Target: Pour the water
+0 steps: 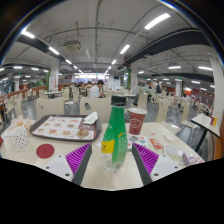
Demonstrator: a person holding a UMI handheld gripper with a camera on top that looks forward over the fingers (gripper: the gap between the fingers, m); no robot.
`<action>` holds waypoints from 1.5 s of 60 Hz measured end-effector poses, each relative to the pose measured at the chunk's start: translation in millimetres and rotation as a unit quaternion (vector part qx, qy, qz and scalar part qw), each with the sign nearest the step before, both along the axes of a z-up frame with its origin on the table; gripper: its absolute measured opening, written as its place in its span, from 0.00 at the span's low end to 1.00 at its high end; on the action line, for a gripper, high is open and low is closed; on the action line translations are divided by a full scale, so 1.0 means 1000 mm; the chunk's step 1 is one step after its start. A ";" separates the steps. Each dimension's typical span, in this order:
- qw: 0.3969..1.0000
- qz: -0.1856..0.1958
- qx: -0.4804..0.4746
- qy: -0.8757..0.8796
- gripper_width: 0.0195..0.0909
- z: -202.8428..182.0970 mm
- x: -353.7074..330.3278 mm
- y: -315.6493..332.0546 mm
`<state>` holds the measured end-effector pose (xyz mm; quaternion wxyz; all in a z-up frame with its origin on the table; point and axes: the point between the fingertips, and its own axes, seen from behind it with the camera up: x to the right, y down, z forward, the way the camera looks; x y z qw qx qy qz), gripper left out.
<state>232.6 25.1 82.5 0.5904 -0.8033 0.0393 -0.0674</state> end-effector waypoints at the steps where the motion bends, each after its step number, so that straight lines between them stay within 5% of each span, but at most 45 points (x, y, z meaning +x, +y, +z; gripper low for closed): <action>1: 1.000 0.000 -0.002 0.000 0.88 -0.002 0.001 0.006; 5: 1.000 0.002 -0.002 -0.004 0.85 -0.003 0.006 0.027; 8: 1.000 -0.007 -0.005 -0.017 0.43 -0.010 0.013 0.041; 31: 0.998 -0.010 0.006 -0.056 0.26 -0.001 0.004 0.047; 43: 0.964 0.029 0.008 -0.263 0.26 0.063 -0.070 0.032; 51: 0.861 0.054 0.007 -0.506 0.26 0.103 -0.137 0.041; 61: 0.674 0.082 -0.025 -0.734 0.26 0.101 -0.207 0.063; 73: 0.416 0.067 0.005 -0.907 0.26 0.120 -0.268 0.080; 83: 0.347 0.066 -0.010 -0.935 0.26 0.119 -0.287 0.078; 90: 0.352 0.075 -0.015 -0.933 0.26 0.111 -0.286 0.077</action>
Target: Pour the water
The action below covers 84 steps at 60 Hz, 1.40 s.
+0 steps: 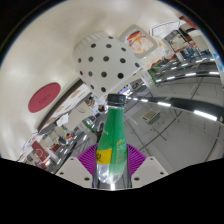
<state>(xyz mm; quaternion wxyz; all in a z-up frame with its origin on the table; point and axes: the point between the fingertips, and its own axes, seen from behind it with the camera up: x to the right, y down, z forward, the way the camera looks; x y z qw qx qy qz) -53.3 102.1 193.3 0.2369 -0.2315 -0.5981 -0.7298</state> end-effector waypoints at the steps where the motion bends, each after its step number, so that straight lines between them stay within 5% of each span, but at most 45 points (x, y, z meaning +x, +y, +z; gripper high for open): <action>1: 1.000 -0.001 0.001 0.002 0.26 0.000 0.001 0.000; 9: 0.996 0.009 0.001 0.091 0.26 0.008 0.002 0.002; 16: 0.942 0.025 0.012 0.335 0.26 0.022 0.013 0.001; 21: 0.823 0.036 -0.005 0.567 0.26 0.012 0.016 -0.005; 30: 0.511 0.044 -0.055 0.857 0.26 -0.032 0.010 -0.010; 38: 0.364 0.018 -0.075 0.928 0.26 -0.071 0.039 -0.004; 51: 0.348 0.001 -0.085 0.934 0.27 -0.109 0.040 0.002; 73: 0.360 0.011 -0.067 0.930 0.32 -0.109 0.039 0.007; 81: 0.366 -0.003 -0.080 0.927 0.50 -0.109 0.039 -0.001; 84: 0.364 -0.019 -0.094 0.926 0.73 -0.115 0.037 -0.007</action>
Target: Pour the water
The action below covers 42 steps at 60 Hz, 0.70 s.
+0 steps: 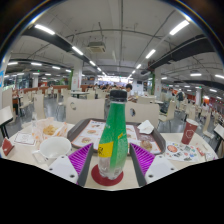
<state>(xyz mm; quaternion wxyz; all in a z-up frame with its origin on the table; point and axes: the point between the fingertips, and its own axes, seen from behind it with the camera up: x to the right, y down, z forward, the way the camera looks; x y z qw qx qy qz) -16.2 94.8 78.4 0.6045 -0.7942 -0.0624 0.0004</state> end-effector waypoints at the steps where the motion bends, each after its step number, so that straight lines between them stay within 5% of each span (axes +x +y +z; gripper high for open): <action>1: 1.000 0.004 -0.004 0.000 0.81 -0.001 -0.001 -0.002; 3: 1.000 0.008 -0.009 -0.003 0.94 0.000 -0.001 -0.008; 42: 0.999 -0.043 -0.011 -0.028 0.92 0.031 0.008 -0.281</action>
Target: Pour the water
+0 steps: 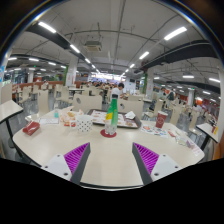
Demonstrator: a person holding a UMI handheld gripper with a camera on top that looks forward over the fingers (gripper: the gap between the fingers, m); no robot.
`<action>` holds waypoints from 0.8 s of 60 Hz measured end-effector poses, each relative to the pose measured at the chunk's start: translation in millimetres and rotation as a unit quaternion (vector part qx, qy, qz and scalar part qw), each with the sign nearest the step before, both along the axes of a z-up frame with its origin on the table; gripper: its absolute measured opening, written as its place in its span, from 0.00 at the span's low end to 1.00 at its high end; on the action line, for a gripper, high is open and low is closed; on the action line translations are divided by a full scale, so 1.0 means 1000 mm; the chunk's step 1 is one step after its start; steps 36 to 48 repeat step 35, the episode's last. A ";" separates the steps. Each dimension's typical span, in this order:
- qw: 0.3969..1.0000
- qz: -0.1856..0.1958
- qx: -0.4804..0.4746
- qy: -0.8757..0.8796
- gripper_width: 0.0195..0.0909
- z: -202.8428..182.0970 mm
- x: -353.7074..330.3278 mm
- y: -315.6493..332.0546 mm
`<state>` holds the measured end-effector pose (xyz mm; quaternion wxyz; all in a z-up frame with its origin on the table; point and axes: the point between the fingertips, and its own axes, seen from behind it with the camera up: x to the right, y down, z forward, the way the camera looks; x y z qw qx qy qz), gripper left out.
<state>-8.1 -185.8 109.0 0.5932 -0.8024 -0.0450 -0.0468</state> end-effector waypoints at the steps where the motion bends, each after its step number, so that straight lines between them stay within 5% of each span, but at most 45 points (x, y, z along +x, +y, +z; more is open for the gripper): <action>1: 1.000 0.001 0.001 -0.001 0.92 0.001 -0.001 -0.005; 48: 0.998 0.046 0.032 0.021 0.91 0.013 -0.024 -0.067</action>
